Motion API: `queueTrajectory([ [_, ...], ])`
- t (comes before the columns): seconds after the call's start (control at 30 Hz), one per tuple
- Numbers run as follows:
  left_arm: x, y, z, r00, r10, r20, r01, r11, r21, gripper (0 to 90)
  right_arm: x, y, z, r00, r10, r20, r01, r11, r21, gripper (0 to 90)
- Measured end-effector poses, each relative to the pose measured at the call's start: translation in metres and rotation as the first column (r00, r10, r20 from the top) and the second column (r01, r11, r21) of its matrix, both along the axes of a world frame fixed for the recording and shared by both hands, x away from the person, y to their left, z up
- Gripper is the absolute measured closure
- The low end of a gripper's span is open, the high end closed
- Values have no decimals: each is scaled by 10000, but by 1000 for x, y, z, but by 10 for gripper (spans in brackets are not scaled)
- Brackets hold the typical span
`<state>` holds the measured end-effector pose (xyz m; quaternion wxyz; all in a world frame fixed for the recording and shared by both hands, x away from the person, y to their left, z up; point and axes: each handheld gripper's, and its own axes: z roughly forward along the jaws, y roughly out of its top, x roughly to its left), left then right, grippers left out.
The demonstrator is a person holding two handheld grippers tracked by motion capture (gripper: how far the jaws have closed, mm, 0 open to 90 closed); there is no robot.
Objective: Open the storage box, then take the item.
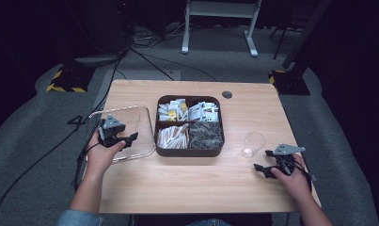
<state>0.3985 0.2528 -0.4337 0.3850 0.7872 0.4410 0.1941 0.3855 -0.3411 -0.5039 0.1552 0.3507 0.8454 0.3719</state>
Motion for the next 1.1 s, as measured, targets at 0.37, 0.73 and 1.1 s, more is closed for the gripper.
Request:
queueTrajectory([
  [0.37,-35,-35,-13,9907,-1364,-16,1363,9905,-180,369,-3,1,0,9999,-103,-19,103,9999,-25,152],
  [0.73,-45,-72,-40,9691,-2436,-393,2456,9675,608,370,-11,6,10,9971,162,-738,-200,9985,-507,235],
  [1.1,-41,-78,-62,9522,-2726,-1379,2854,9548,831,371,-25,35,28,9720,1528,-1786,-1341,9846,1123,303],
])
